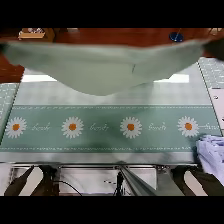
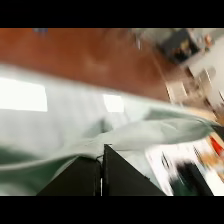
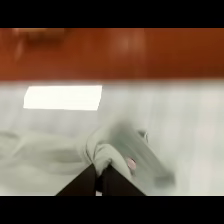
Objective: Fold the shirts.
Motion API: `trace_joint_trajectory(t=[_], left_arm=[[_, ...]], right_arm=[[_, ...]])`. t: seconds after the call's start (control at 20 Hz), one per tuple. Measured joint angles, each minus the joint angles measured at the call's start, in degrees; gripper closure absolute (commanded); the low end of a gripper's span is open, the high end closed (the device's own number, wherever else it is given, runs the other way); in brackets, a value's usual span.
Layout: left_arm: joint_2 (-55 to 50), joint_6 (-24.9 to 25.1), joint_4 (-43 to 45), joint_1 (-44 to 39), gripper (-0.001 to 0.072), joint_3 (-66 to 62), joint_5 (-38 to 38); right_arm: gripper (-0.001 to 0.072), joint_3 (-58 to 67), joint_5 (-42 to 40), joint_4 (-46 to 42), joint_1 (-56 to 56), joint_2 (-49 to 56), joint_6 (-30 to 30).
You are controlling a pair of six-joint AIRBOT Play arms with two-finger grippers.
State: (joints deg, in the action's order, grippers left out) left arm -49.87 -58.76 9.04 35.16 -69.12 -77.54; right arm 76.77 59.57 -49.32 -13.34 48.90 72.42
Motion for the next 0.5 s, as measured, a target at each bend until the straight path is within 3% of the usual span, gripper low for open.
trace_joint_trajectory(t=[0.1, 0.25, 0.4, 0.5], left_arm=[[5.22, -1.25, -0.24, 0.76, 0.0688, -8.15, 5.57], [10.6, -6.58, 7.28, 1.55, 0.0688, -21.33, 12.9], [12.83, -14.67, 17.7, 1.86, 0.0688, -32.5, 13.0], [13.42, -18.82, 23.04, 1.95, 0.0689, -37.73, 9.27]], right_arm=[[0.0694, 8.63, -2.27, -2.47, -0.11, -2.47, 3.15], [0.0695, 20.83, -3.91, -7.48, -0.15, -4.2, 6.95], [0.0695, 30.01, -4.09, -13.07, -0.15, -4.81, 10.05], [0.0695, 34.82, -2.19, -16.37, -0.15, -5.01, 11.5]])
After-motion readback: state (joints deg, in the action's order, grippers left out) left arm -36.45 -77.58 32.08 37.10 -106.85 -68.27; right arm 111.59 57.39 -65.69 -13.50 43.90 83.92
